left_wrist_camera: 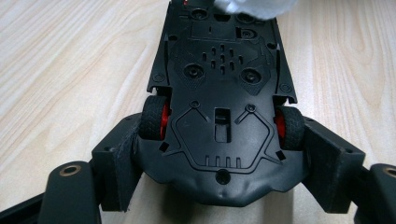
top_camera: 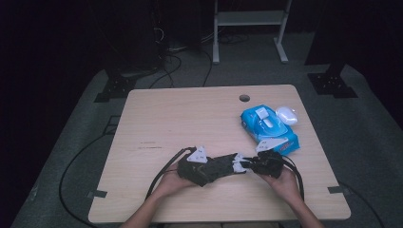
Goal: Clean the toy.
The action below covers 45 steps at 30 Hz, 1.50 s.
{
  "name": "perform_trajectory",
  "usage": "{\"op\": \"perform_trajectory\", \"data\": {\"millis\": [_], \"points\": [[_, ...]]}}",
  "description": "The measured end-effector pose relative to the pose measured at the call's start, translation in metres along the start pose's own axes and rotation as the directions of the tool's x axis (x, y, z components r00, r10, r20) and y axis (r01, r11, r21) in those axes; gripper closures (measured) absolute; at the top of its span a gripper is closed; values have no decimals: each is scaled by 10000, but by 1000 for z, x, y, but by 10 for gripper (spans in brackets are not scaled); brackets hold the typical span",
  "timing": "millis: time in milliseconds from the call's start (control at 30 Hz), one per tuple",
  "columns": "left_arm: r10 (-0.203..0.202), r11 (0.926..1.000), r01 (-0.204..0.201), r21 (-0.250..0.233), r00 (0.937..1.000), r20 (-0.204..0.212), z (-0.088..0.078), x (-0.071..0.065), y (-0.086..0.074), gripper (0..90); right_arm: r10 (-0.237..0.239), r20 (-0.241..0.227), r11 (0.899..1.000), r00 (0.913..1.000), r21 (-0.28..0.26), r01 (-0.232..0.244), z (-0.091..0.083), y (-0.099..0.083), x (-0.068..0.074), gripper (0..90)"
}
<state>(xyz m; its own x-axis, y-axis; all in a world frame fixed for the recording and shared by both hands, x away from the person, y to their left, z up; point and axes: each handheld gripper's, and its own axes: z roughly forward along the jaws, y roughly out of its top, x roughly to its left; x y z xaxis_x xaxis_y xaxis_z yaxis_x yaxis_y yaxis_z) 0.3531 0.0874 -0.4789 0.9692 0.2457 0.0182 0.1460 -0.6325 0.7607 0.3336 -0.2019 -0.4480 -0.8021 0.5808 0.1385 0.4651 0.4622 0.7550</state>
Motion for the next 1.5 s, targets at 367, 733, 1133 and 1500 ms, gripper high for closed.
{"op": "perform_trajectory", "data": {"millis": [367, 733, 1133, 1500], "points": [[-1209, 9925, 1213, -137, 9923, 267, -2, 14, -3, 123, -256, -796, 9996, 9965, -121, 247, 13, 4, 11, 788], [-2217, 9720, 2288, -546, 9687, 1115, -7, 22, -5, 130, -814, -1038, 9966, 9913, -180, 799, 12, 0, 14, 798], [-2387, 9679, 2467, -473, 9619, 1332, -5, 22, -2, 259, -1521, -837, 9880, 9848, -403, 1492, 11, -7, 20, 803], [-1777, 9819, 1817, -529, 9814, 730, -5, 13, 4, 263, -1373, -1071, 9902, 9847, -388, 1339, 8, -9, 21, 802]]}}
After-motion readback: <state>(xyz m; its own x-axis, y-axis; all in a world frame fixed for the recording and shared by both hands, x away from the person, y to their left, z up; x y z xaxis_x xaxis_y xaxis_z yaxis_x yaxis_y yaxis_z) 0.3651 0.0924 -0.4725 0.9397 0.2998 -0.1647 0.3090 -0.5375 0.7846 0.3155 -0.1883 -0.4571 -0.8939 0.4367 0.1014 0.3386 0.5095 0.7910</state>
